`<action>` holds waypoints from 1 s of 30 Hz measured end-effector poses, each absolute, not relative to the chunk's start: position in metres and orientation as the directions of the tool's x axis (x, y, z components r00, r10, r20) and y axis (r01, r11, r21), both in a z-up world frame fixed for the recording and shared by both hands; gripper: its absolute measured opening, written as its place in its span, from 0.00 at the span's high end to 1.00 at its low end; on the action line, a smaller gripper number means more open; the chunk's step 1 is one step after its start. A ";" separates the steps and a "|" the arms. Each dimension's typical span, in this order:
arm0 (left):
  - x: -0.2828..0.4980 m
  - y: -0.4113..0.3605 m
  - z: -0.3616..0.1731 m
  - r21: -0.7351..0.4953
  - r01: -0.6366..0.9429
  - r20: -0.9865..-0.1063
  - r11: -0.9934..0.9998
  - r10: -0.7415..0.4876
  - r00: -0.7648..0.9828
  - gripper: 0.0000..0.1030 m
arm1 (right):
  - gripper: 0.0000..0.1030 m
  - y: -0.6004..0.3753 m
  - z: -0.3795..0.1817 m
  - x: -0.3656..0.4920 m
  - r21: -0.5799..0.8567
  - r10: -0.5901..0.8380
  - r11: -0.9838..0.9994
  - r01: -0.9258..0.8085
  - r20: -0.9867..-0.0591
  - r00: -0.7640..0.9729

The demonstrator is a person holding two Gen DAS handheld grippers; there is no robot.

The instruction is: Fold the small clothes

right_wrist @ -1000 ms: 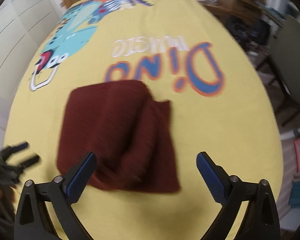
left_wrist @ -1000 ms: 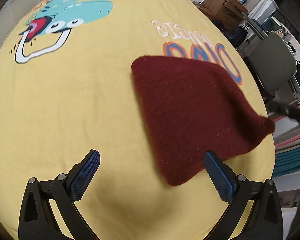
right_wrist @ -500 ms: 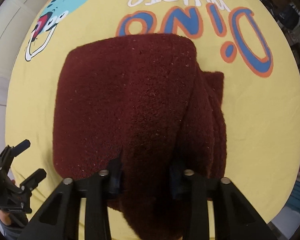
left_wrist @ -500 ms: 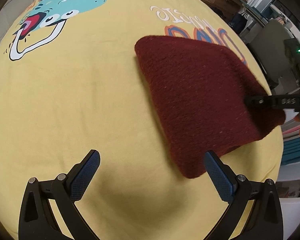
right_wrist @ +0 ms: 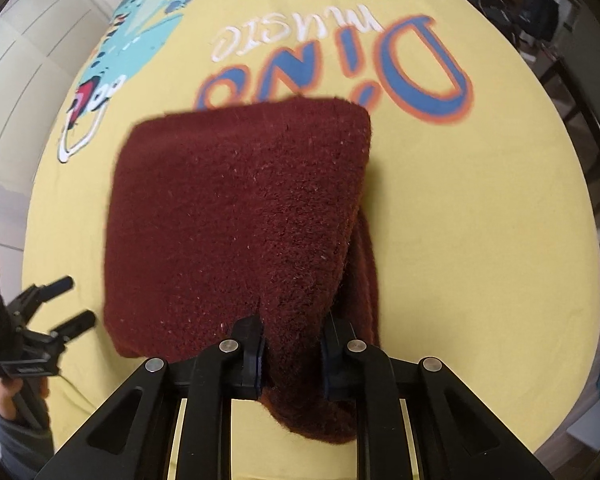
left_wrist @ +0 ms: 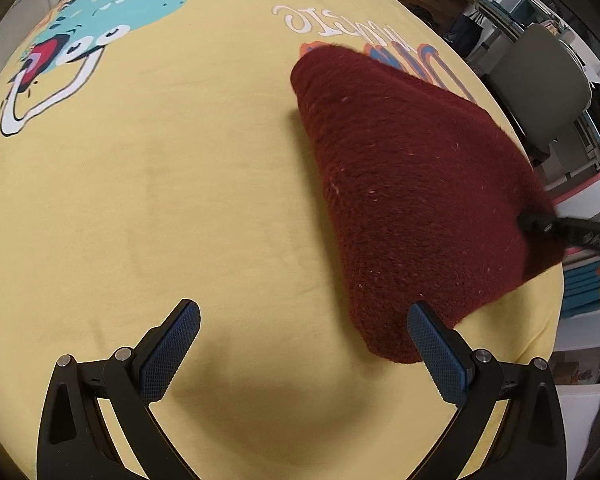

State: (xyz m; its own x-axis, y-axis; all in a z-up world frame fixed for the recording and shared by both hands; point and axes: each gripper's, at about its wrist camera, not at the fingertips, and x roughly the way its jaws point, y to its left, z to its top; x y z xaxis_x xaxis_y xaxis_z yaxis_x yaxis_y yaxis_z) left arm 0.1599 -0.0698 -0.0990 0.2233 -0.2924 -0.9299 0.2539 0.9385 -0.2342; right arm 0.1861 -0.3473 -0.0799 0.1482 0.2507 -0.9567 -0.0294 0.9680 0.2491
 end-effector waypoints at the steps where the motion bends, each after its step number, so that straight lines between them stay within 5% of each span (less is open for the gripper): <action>1: 0.159 -0.071 -0.100 -0.239 0.255 -0.930 0.937 -0.296 0.217 0.01 | 0.82 -0.347 -0.088 0.184 0.234 0.235 0.972 -0.025 -0.962 0.140; 7: 0.159 -0.072 -0.100 -0.226 0.258 -0.934 0.939 -0.284 0.216 0.01 | 0.70 -0.362 -0.105 0.175 0.252 0.240 0.966 0.051 -0.955 0.171; 12: 0.166 -0.074 -0.098 -0.232 0.232 -0.933 0.945 -0.284 0.222 0.01 | 0.31 -0.357 -0.099 0.175 0.167 0.160 0.986 0.025 -0.972 0.175; 25: 0.211 -0.090 -0.079 -0.297 0.171 -0.918 0.939 -0.330 0.219 0.01 | 0.15 -0.363 -0.063 0.181 0.196 0.184 0.980 0.020 -0.945 0.272; 28: 0.221 -0.097 -0.082 -0.276 0.167 -0.929 0.946 -0.307 0.204 0.01 | 0.00 -0.354 -0.059 0.191 0.172 0.170 0.985 -0.019 -0.945 0.279; 30: 0.224 -0.102 -0.087 -0.252 0.179 -0.939 0.951 -0.285 0.192 0.01 | 0.00 -0.345 -0.063 0.199 0.145 0.153 0.988 -0.049 -0.953 0.263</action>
State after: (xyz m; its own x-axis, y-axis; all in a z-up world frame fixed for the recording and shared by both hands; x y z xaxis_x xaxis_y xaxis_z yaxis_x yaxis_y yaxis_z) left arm 0.2241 -0.1021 -0.0871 0.1919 -0.2851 -0.9391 0.1788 0.9510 -0.2522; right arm 0.1994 -0.3453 -0.0633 0.2630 0.1529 -0.9526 -0.0486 0.9882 0.1452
